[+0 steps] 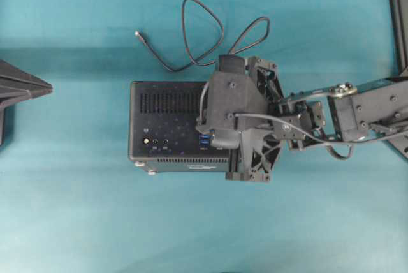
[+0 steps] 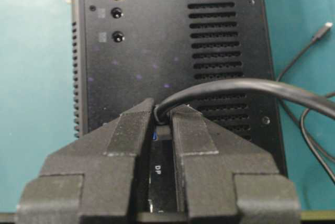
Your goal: Insert the USB into the PC box with both arms.
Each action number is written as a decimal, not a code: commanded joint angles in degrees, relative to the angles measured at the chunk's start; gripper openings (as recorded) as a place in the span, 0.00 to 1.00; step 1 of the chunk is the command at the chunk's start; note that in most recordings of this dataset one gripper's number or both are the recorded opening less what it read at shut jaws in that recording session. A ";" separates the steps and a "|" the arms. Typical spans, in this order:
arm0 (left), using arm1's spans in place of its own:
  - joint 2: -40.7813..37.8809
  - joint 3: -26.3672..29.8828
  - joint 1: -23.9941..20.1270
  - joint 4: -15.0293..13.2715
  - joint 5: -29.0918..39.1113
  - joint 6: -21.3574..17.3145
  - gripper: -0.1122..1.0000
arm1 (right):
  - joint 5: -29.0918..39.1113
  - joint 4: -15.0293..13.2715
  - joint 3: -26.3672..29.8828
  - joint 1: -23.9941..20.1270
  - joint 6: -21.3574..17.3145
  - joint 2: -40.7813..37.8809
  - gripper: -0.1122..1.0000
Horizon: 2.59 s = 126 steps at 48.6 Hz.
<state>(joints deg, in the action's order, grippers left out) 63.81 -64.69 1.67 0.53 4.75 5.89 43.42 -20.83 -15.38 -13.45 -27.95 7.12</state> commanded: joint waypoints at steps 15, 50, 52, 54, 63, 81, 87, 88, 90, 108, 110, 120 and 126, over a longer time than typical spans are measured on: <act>-0.35 0.53 -0.09 0.09 -0.35 0.00 0.10 | 0.44 0.18 1.05 0.53 0.09 1.41 0.41; -0.26 0.18 -0.09 0.09 -0.35 0.00 0.10 | 0.00 -0.62 1.93 0.79 0.26 2.90 0.64; -0.26 0.18 -0.09 0.09 -0.35 0.00 0.10 | 0.00 -0.62 1.93 0.79 0.18 2.90 0.62; -0.26 0.18 -0.09 0.18 -0.35 0.00 0.10 | 0.00 -0.62 1.93 0.79 0.18 2.90 0.60; -0.26 -0.09 0.00 0.18 -0.35 0.09 0.10 | -0.09 -0.62 1.93 0.79 0.18 2.81 0.40; -0.26 -0.18 0.00 0.18 -0.35 0.18 0.10 | -1.05 -0.26 1.93 0.53 0.09 1.76 0.17; -0.09 -0.18 -0.09 0.09 -0.35 0.18 0.10 | -1.05 0.62 1.93 0.18 0.09 1.76 0.17; -0.09 -0.18 0.00 0.09 -0.35 0.18 0.10 | -1.05 0.70 1.93 0.18 0.09 1.76 0.17; -0.09 -0.18 -0.09 0.09 -0.35 0.18 0.10 | -1.05 1.14 1.76 0.09 0.09 1.76 0.17; -0.09 -0.44 -0.09 0.09 -0.35 0.26 0.10 | -1.05 2.90 0.79 -0.09 0.18 1.49 0.17; -0.09 -0.44 -0.09 0.09 -0.35 0.26 0.10 | -1.05 2.64 0.53 0.18 0.18 1.41 0.17; -0.09 -0.44 -0.09 0.18 -0.26 0.44 0.10 | -1.14 2.37 -0.44 1.05 0.26 1.05 0.17; -0.09 -0.62 -0.09 0.09 -0.35 1.23 0.10 | -1.85 2.72 -0.62 0.79 0.09 0.79 0.17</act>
<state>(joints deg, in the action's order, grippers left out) 64.07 -65.83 1.67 0.53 4.75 6.86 41.66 -18.54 -16.00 -12.39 -27.86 8.00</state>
